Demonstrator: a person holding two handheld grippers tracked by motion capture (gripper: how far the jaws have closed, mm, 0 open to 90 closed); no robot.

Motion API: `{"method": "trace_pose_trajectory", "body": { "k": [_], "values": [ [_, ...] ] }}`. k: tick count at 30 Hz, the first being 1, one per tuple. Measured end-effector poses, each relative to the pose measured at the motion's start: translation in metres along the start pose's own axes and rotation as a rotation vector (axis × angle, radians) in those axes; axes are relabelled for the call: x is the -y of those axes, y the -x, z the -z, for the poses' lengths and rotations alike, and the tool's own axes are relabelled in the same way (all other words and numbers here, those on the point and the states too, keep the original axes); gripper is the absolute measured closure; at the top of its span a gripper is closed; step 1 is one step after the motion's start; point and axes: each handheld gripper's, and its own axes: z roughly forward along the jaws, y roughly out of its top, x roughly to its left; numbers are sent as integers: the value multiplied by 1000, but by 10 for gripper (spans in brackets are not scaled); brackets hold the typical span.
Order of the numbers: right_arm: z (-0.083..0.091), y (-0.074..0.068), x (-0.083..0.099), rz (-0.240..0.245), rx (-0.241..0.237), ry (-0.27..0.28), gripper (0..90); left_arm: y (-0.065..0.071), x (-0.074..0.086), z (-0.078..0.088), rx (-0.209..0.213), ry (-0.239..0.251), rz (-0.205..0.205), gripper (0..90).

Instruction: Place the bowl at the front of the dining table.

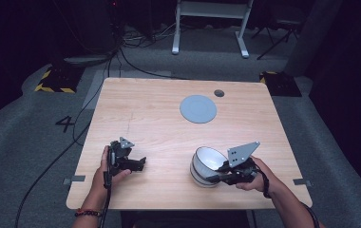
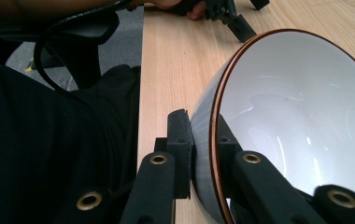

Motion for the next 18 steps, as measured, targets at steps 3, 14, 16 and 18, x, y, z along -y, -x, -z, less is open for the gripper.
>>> {"method": "trace_pose_trajectory", "body": {
  "k": [3, 14, 16, 18],
  "values": [
    [0, 0, 0, 9, 0, -4, 831, 0, 0, 0, 0, 0, 0, 0],
    [5, 1, 1, -12, 10, 32, 829, 0, 0, 0, 0, 0, 0, 0],
    [8, 2, 1, -16, 14, 41, 829, 0, 0, 0, 0, 0, 0, 0],
    [10, 2, 1, -18, 20, 51, 829, 0, 0, 0, -1, 0, 0, 0]
  ]
}}
